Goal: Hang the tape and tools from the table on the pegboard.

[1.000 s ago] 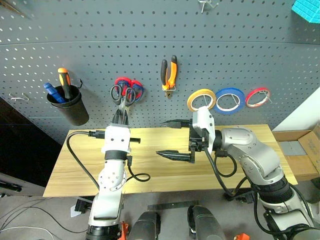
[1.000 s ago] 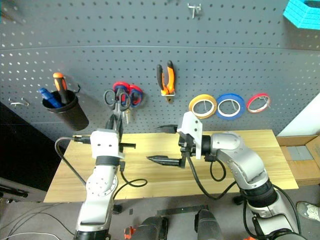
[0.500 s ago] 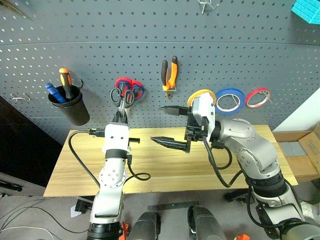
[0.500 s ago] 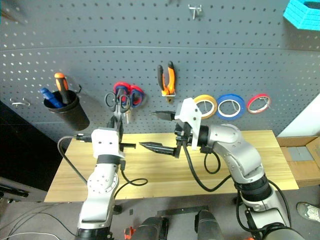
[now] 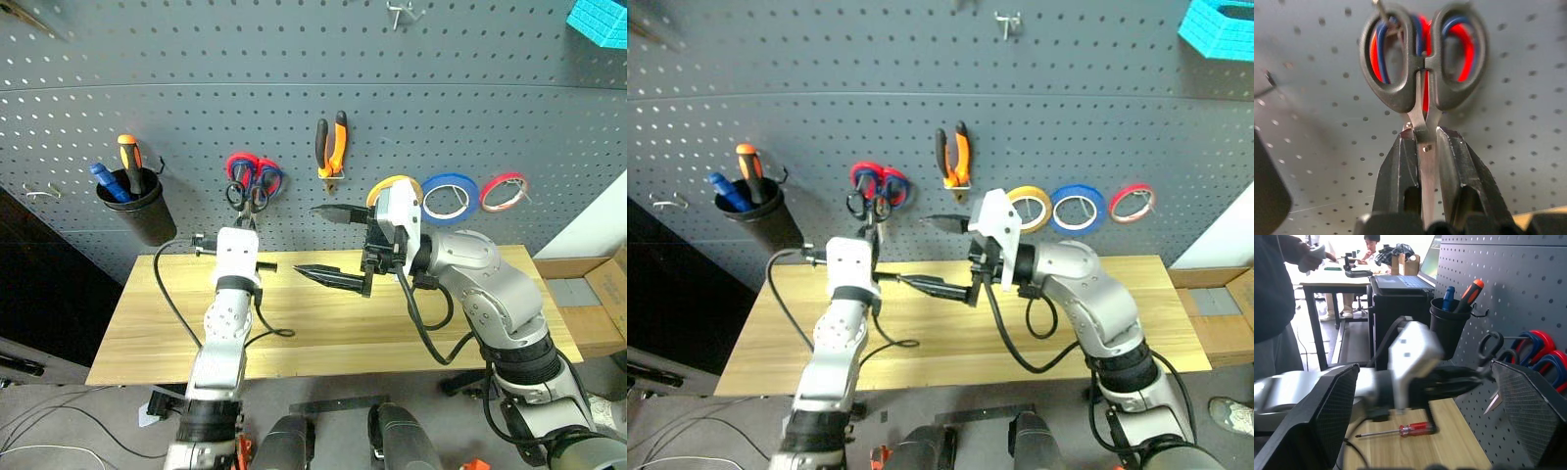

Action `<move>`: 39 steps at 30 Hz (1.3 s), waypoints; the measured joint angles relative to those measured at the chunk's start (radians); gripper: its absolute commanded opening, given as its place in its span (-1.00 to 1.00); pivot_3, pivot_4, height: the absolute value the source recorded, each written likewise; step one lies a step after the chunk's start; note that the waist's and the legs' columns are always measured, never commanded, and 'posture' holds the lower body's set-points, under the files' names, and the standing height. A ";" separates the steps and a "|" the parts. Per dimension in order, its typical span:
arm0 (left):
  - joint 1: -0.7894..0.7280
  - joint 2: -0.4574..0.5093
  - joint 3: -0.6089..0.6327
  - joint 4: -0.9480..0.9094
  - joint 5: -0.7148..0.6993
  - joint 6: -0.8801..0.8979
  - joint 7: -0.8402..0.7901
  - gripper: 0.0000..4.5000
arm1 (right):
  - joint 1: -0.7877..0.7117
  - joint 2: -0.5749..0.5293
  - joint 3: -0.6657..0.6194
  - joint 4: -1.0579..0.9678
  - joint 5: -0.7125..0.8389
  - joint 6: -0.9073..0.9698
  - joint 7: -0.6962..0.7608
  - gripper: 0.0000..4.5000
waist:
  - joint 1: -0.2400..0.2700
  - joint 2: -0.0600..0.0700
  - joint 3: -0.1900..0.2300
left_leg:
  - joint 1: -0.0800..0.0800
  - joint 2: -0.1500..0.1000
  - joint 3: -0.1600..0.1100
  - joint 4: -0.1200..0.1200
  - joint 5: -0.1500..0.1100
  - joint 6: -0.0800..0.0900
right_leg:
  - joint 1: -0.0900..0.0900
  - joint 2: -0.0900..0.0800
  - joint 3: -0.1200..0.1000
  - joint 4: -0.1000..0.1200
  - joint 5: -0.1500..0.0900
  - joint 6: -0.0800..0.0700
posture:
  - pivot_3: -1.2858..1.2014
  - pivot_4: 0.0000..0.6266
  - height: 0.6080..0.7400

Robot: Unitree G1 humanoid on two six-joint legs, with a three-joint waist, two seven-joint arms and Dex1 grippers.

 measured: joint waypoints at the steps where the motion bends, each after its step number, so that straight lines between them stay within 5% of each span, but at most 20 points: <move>1: -0.021 0.001 0.006 0.029 -0.011 -0.001 -0.002 -0.48 | -0.001 0.000 0.000 0.000 0.000 0.000 0.000 1.00 | 0.000 0.000 0.000 | 0.000 0.000 0.000 0.000 0.000 0.000 | 0.000 0.000 0.000 0.000 0.000 0.000 | -0.04 -0.50 1.00; 10: -0.066 0.039 0.033 0.155 -0.059 -0.027 -0.015 0.93 | -0.002 -0.003 0.000 0.001 -0.001 0.000 -0.003 1.00 | -0.004 0.000 0.000 | 0.000 0.000 0.000 0.001 0.000 0.000 | -0.001 -0.001 0.001 0.002 0.000 0.000 | -0.04 -0.49 1.00; 19: 0.049 0.083 0.108 0.119 -0.124 0.082 -0.041 0.93 | 0.008 -0.026 0.001 -0.022 0.019 0.013 0.017 1.00 | -0.004 0.000 0.000 | 0.000 0.000 0.000 0.002 0.000 0.000 | -0.001 -0.001 0.001 0.002 0.000 0.000 | -0.03 -0.48 1.00; 26: 0.096 0.136 0.136 0.160 -0.224 0.475 -0.154 0.93 | 0.027 -0.049 0.032 -0.031 0.023 0.020 0.047 1.00 | -0.002 0.000 0.000 | 0.000 0.000 -0.001 0.003 0.000 0.000 | 0.000 0.001 0.000 0.003 0.000 0.000 | -0.03 -0.48 1.00; 39: -0.051 0.172 0.119 0.407 -0.225 0.494 -0.172 0.93 | 0.051 -0.062 0.040 -0.077 0.021 0.070 0.010 1.00 | -0.006 0.000 0.000 | -0.001 0.000 -0.001 0.006 -0.001 0.000 | 0.000 -0.001 0.001 0.002 0.000 0.000 | -0.06 -0.42 1.00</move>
